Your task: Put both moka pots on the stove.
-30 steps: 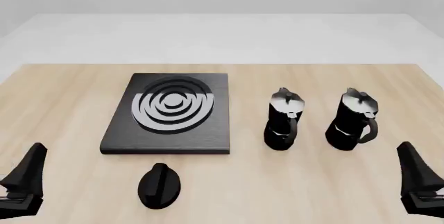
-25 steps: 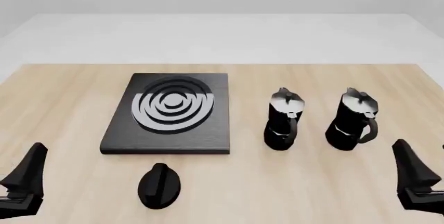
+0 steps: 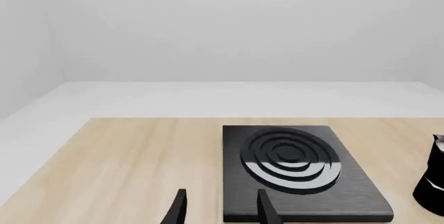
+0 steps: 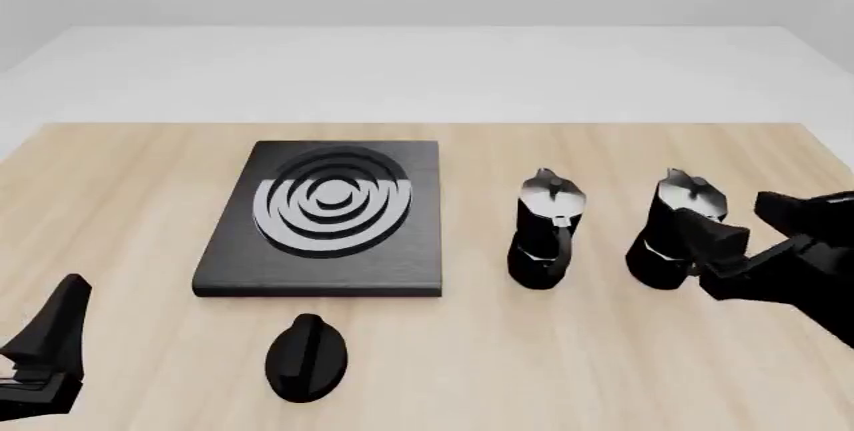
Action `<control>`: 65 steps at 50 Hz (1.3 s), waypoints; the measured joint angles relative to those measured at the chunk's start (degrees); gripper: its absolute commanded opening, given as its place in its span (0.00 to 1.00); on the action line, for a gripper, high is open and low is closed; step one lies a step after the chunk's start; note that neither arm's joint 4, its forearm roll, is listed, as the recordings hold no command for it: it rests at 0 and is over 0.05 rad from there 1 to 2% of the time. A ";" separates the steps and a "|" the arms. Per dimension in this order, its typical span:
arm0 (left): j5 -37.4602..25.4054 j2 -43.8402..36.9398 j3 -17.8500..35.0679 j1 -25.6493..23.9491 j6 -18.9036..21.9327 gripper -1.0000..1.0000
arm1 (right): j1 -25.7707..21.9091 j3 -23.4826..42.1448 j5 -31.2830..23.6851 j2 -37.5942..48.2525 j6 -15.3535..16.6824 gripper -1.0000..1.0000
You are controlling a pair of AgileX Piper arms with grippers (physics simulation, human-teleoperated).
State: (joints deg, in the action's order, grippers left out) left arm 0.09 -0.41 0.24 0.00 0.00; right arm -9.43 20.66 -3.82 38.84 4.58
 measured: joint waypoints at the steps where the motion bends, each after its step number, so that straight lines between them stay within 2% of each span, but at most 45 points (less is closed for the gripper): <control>1: 0.00 0.00 0.00 0.00 0.00 1.00 | -0.28 0.97 -0.70 1.02 0.03 1.00; 15: 0.00 -0.01 0.01 0.00 0.00 1.00 | -3.19 11.86 -8.70 12.15 -0.03 1.00; 28: 0.00 -0.01 0.01 0.00 0.00 1.00 | -4.91 19.03 -13.13 20.69 -1.59 1.00; 46: 0.00 -0.01 0.01 0.00 0.00 1.00 | -7.99 25.13 -16.43 30.32 -8.04 1.00; 65: 0.00 -0.01 0.01 0.00 0.00 1.00 | -10.91 26.73 -16.55 36.16 -14.09 1.00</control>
State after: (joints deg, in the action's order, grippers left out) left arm 0.10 -0.42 0.24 0.00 0.00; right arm -20.34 47.39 -20.38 75.00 -9.50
